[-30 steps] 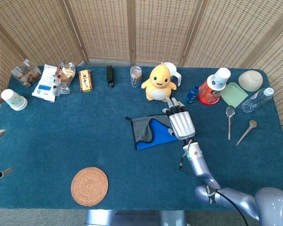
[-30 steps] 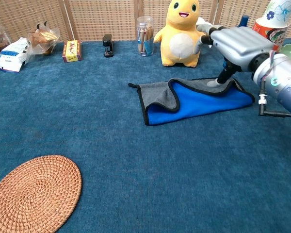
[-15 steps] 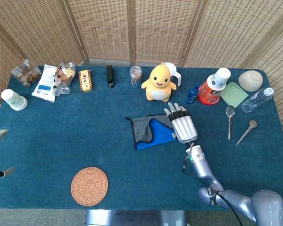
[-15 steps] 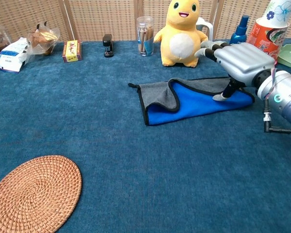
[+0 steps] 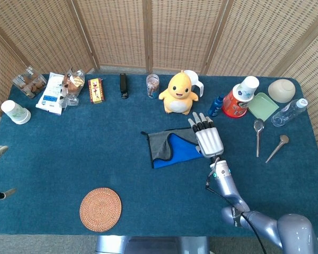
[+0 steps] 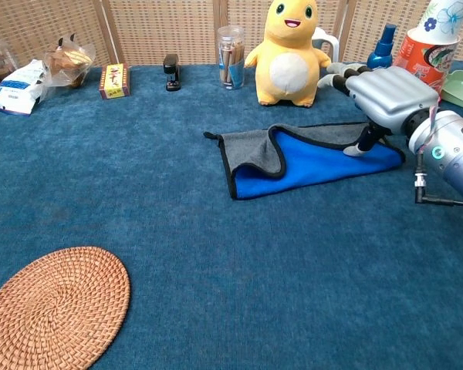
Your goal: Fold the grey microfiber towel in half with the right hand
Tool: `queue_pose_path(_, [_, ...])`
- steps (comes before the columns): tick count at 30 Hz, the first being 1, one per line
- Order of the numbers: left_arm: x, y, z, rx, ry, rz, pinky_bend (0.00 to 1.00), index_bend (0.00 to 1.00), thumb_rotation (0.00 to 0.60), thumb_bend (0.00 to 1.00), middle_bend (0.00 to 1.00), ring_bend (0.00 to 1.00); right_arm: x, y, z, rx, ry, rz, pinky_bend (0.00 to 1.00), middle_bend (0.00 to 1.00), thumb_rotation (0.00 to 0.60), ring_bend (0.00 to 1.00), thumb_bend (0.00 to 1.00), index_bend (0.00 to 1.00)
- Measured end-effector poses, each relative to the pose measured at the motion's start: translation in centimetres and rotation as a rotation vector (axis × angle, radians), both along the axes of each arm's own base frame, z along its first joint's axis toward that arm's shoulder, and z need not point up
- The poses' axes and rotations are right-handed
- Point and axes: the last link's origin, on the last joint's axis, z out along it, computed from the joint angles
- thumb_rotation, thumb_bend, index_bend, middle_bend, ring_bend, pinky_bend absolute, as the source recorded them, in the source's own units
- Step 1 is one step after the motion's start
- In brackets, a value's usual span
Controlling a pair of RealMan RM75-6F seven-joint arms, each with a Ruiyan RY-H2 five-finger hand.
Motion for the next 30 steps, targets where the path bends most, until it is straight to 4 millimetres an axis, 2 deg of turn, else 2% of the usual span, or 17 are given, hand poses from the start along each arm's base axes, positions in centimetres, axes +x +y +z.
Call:
queue_pose_path(11, [0.0, 0.0, -0.1, -0.004, 0.0, 0.002, 0.0, 0.0, 0.6, 0.1, 0.0, 0.0, 0.0, -1.2, 0.6, -0.057, -0.058, -0.032, 0.24, 0.0, 0.6, 0.0, 0.09, 0.11])
queue_pose_path(19, [0.0, 0.0, -0.2, -0.005, 0.0, 0.003, 0.0, 0.0, 0.6, 0.1, 0.0, 0.0, 0.6, -2.6, 1.2, -0.147, -0.118, -0.078, 0.24, 0.0, 0.6, 0.0, 0.09, 0.06])
queue_pose_path(23, [0.0, 0.0, -0.2, -0.004, -0.002, 0.003, 0.0, 0.0, 0.6, 0.1, 0.0, 0.0, 0.7, -3.3, 1.3, -0.181, -0.124, -0.106, 0.24, 0.0, 0.6, 0.0, 0.09, 0.0])
queue_pose_path(30, [-0.1, 0.1, -0.1, -0.004, -0.005, 0.006, 0.0, 0.0, 0.6, 0.1, 0.0, 0.0, 0.8, -3.8, 1.6, -0.21, -0.15, -0.129, 0.24, 0.0, 0.6, 0.0, 0.09, 0.0])
